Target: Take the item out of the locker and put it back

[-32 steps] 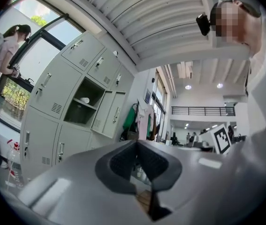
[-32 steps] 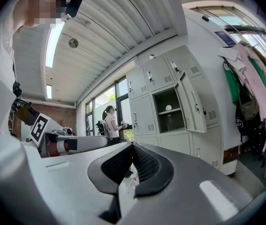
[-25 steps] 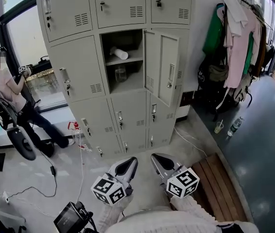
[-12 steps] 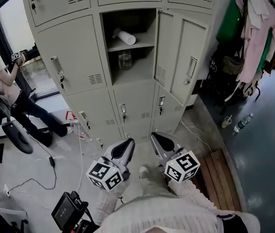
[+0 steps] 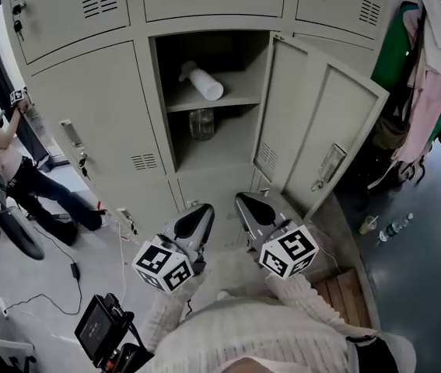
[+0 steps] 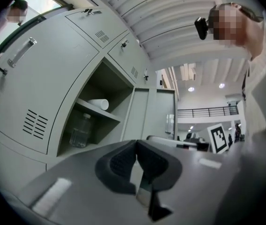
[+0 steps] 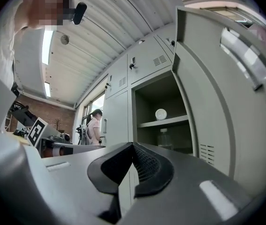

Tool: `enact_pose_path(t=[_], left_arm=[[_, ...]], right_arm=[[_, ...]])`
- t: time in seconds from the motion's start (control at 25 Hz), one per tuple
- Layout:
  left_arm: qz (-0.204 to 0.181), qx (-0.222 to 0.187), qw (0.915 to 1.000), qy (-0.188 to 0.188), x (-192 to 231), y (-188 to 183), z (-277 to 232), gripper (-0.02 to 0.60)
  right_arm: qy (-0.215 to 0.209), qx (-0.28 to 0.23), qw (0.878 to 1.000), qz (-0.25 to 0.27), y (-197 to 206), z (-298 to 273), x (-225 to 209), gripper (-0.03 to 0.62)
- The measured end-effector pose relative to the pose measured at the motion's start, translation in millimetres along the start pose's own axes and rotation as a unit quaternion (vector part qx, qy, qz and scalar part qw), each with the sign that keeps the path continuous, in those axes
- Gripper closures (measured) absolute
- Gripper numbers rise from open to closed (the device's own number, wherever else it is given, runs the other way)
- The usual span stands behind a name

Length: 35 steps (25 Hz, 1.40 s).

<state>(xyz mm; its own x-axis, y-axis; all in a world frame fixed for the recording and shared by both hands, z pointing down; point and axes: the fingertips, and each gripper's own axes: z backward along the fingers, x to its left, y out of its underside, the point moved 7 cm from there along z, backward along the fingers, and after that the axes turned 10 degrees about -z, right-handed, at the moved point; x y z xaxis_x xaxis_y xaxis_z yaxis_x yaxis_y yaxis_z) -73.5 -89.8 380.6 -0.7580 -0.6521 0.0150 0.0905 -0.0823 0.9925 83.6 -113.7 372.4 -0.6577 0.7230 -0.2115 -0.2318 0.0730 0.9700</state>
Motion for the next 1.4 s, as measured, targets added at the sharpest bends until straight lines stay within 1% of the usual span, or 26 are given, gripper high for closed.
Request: enact_pose_path(t=[0.2, 0.4, 0.6, 0.8, 1.0, 1.2, 1.4], left_arm=[[0.002, -0.007, 0.9999, -0.009, 26.8, -0.7, -34.2, 0.574], [0.005, 0.003, 1.0000, -0.008, 43.5, 1.9, -50.5, 0.574], [0.011, 0.007, 0.9999, 0.001, 59.6, 3.9, -62.3, 0.574], [0.007, 0.008, 0.9999, 0.012, 77.5, -1.2, -72.8, 0.574], [0.006, 0.011, 0.9997, 0.021, 92.4, -7.5, -80.6, 0.574], [0.002, 0.016, 0.9994, 0.031, 100.6, -15.4, -95.8, 0.574], [-0.014, 0.007, 0.9992, 0.037, 101.2, -24.9, -103.4, 0.574]], right_arm=[[-0.014, 0.008, 1.000, 0.001, -5.6, -37.2, -29.6, 0.597], [-0.024, 0.017, 1.000, -0.007, -3.1, -65.1, -38.0, 0.597], [-0.019, 0.021, 0.999, -0.015, 0.4, -81.0, -46.2, 0.597], [-0.003, 0.010, 1.000, -0.010, -9.2, -97.3, -55.3, 0.597], [0.010, 0.017, 1.000, 0.001, -17.5, -113.4, -60.9, 0.597], [0.007, 0.018, 1.000, 0.014, -30.0, -132.5, -62.7, 0.597], [0.005, 0.013, 0.999, 0.036, -48.2, -148.5, -63.6, 0.597]])
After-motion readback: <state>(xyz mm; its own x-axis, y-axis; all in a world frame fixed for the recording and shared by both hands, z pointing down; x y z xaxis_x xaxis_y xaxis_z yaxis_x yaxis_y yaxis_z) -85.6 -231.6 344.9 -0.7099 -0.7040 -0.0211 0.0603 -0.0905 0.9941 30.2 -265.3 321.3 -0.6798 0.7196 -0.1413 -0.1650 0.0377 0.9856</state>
